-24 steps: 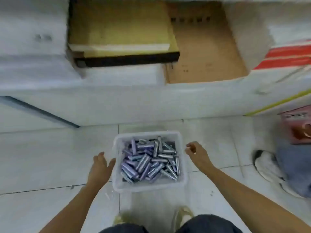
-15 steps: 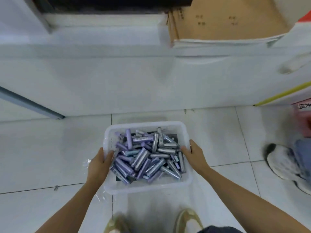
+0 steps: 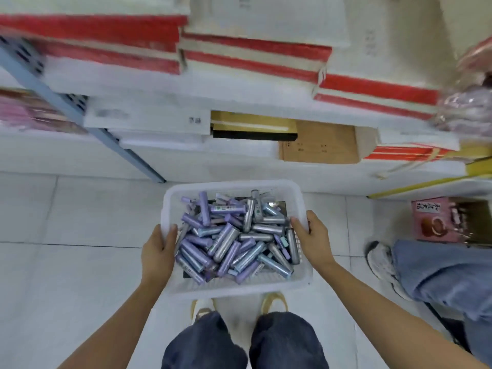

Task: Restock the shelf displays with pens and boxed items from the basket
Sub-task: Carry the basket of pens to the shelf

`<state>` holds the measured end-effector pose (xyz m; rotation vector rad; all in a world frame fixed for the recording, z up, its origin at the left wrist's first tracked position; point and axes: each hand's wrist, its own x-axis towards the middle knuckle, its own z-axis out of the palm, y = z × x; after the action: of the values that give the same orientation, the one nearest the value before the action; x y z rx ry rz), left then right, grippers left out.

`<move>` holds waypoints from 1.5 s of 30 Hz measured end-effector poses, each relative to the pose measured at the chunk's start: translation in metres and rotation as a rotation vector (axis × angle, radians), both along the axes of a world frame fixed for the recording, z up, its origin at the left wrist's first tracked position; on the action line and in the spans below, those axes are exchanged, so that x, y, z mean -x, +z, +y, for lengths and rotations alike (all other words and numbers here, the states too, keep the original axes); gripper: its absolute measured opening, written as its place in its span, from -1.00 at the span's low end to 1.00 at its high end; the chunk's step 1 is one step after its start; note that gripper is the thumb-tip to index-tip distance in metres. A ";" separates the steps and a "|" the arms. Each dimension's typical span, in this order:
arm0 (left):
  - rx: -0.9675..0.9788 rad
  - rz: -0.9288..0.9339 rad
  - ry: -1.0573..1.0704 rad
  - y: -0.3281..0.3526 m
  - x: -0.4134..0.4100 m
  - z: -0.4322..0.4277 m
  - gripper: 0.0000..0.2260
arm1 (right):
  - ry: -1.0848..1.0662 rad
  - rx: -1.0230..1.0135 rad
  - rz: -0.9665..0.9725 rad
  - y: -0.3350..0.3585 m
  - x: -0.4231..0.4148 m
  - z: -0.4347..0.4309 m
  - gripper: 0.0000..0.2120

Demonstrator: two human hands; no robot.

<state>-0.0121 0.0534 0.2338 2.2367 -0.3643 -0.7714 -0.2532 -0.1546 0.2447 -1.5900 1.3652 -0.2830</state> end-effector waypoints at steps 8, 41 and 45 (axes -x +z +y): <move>0.078 -0.033 0.218 0.229 -0.025 0.081 -0.80 | 0.196 0.036 -0.061 0.229 -0.074 0.035 -0.83; 0.116 -0.125 1.384 0.505 -0.285 0.585 -0.70 | 1.364 0.068 -0.152 0.493 -0.686 0.511 -0.84; 0.145 -0.120 1.424 0.509 -0.344 0.645 -0.70 | 1.417 0.082 -0.163 0.494 -0.761 0.582 -0.79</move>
<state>0.3314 0.6979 0.7433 1.7730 1.0087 0.1670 0.5080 0.4276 0.7385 -2.1377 -0.1027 0.3956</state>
